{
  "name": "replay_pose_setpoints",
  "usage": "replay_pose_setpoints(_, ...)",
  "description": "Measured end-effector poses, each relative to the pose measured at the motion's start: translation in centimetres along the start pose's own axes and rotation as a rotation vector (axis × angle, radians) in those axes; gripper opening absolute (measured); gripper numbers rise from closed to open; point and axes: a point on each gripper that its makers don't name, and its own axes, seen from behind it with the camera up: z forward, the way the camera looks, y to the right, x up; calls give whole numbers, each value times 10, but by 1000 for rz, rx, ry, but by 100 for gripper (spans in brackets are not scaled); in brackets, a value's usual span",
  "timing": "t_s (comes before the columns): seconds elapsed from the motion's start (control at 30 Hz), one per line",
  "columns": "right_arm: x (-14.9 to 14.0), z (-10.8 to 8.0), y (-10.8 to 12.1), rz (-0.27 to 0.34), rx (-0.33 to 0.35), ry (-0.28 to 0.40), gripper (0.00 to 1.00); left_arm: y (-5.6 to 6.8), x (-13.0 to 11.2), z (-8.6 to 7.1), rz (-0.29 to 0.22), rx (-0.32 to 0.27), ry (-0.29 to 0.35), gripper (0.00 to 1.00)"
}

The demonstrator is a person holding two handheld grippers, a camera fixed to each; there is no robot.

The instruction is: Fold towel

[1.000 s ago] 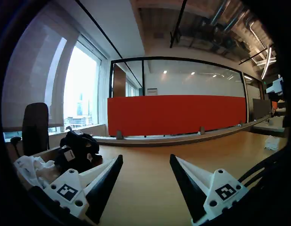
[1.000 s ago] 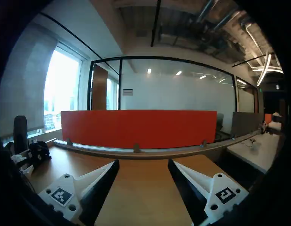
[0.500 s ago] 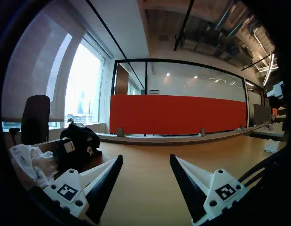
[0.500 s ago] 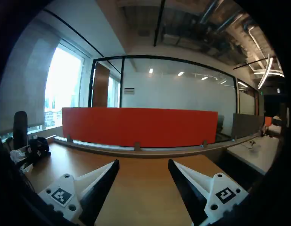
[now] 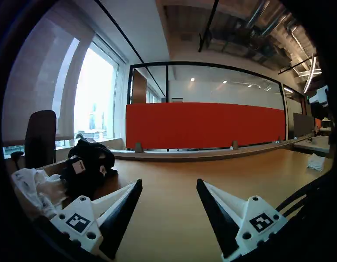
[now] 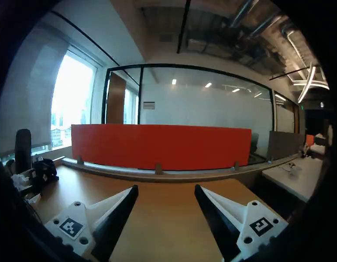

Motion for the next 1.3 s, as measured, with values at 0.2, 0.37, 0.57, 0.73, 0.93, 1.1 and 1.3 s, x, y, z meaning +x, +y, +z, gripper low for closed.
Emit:
replay_pose_setpoints(0.2,4,3,-4,7,10,4,100,1,-1,1,0,-2,0,92)
replay_pose_setpoints(0.37,8,3,-5,1,18,11,100,1,-2,1,1,-2,-2,92)
replay_pose_setpoints(0.57,18,3,1,10,17,33,100,2,-4,2,1,-2,-2,92)
replay_pose_setpoints(0.73,22,2,9,21,9,50,100,2,-6,2,1,-2,-2,92)
replay_pose_setpoints(0.93,14,2,23,15,1,63,100,2,-7,3,1,-2,-1,92)
replay_pose_setpoints(1.1,-3,4,29,23,11,59,100,2,-8,3,1,-2,-1,92)
replay_pose_setpoints(1.3,-20,12,34,55,24,77,100,3,-8,3,1,-2,-1,92)
